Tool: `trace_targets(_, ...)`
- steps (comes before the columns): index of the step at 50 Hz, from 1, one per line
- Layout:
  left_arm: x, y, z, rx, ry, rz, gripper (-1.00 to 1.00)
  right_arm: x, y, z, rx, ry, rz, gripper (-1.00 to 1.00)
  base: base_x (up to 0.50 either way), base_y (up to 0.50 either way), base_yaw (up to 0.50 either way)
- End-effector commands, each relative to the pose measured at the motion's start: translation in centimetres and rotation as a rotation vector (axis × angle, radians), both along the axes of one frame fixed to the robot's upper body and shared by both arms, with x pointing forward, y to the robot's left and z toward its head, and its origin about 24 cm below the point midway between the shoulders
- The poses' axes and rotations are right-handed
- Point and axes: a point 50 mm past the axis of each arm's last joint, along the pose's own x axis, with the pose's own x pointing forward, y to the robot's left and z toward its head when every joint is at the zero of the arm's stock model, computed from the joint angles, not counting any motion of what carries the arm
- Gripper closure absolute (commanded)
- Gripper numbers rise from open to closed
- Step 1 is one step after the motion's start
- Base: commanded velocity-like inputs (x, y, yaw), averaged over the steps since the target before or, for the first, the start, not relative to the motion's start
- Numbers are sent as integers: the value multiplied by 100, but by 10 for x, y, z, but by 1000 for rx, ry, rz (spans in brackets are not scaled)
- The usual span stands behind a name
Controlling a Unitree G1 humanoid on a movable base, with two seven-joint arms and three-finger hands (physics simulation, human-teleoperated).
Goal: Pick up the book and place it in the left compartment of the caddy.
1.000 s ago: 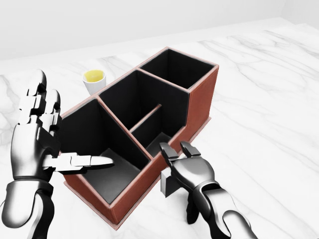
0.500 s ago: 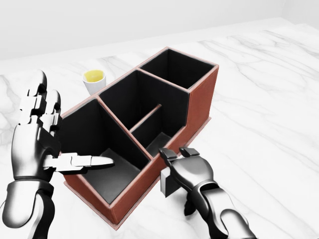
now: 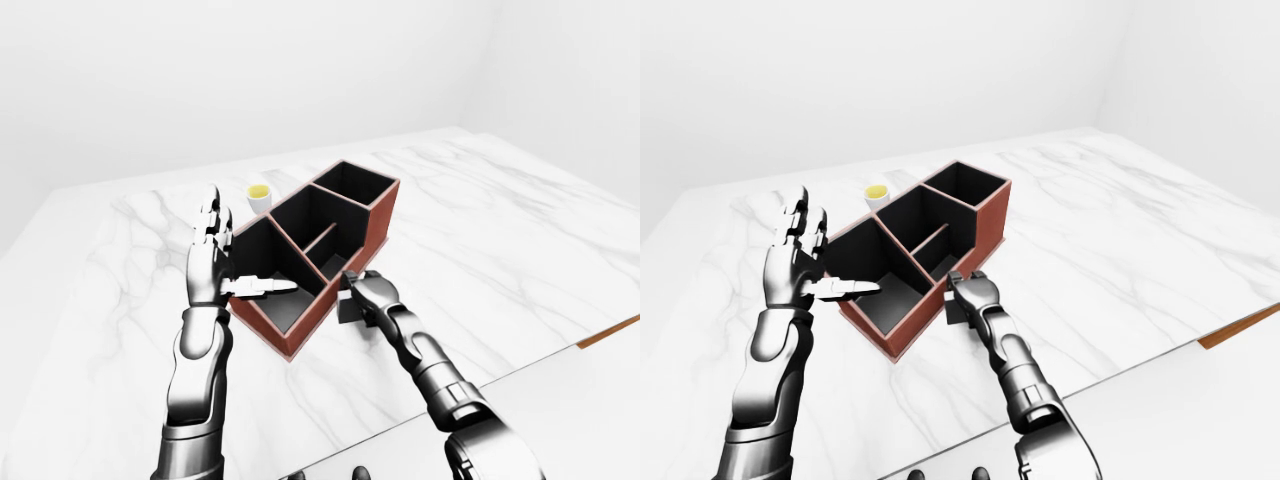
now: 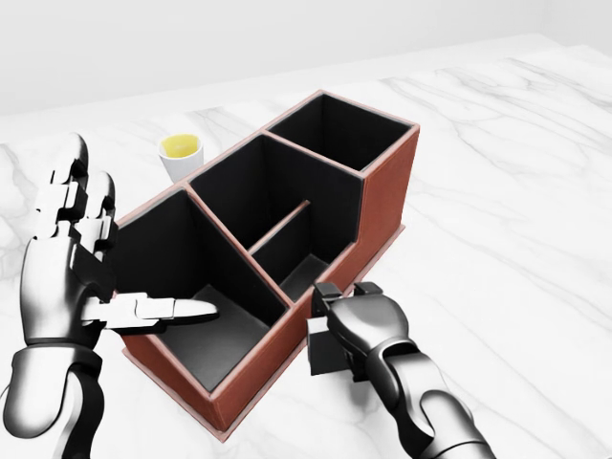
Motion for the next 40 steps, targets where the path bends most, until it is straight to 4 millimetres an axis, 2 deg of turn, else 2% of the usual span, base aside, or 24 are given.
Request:
trace_targets(1, 0, 1, 1, 0, -5, 2, -100, -14, 3, -15, -20, 85, 32, 100, 0, 0, 0)
trace_targets(14, 1, 1, 2, 0, -8, 4, -100, -23, -5, -13, -2, 80, 19, 100, 0, 0, 0)
trace_targets(20, -1, 2, 7, 4, -27, 8, -100, -24, -10, 9, 56, 60, 15, 100, 0, 0, 0)
trace_targets(25, -5, 6, 14, 10, -62, 17, -100, -26, -18, 42, 119, 38, 30, 100, 0, 0, 0)
trace_targets(33, -8, 13, 17, 24, -75, 34, -100, -38, -28, 70, 155, 21, 58, 100, 0, 0, 0)
trace_targets(40, -11, 17, 15, 38, -70, 44, -100, -42, -27, 91, 175, -6, 94, 100, 0, 0, 0)
